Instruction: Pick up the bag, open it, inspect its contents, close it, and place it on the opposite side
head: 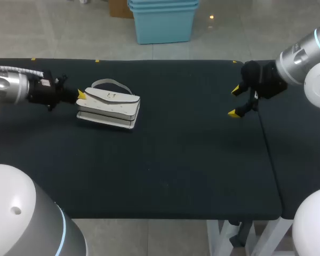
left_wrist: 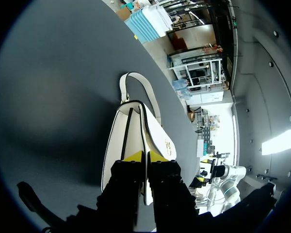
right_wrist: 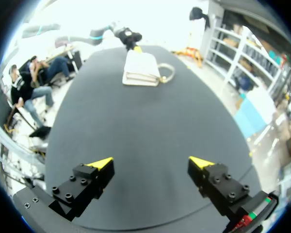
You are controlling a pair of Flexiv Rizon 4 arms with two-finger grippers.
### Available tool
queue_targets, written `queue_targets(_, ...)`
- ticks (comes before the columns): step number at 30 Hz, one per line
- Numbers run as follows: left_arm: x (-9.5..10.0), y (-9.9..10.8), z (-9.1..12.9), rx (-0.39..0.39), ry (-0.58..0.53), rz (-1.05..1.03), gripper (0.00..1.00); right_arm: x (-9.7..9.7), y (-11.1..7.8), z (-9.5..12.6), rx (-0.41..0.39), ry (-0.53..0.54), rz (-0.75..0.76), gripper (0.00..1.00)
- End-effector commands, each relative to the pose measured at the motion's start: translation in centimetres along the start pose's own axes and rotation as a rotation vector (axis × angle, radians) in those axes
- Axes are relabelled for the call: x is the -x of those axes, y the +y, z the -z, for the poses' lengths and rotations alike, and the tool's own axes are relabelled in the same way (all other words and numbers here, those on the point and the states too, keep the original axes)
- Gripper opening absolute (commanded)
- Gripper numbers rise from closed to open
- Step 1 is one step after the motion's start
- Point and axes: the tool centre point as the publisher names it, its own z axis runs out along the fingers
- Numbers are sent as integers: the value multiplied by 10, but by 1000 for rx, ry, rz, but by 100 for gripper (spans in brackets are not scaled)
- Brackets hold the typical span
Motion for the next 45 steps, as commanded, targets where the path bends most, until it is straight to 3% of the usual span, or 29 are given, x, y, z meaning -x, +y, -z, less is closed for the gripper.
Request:
queue_targets(1, -7, 12, -19, -604, 15, -6, 0, 0, 0, 0, 0, 2, 0, 100)
queue_targets(6, -19, 31, -37, -566, 46, -21, 0, 0, 0, 0, 0, 2, 0, 100)
queue_targets(13, -32, 49, -60, -448, 72, -38, 0, 0, 0, 0, 0, 2, 0, 100)
queue_targets(28, -58, 81, -83, -198, 106, -78, 0, 0, 0, 0, 0, 2, 0, 100)
queue_targets(45, -76, 121, -115, -123, 131, -110, 0, 0, 0, 0, 0, 2, 0, 100)
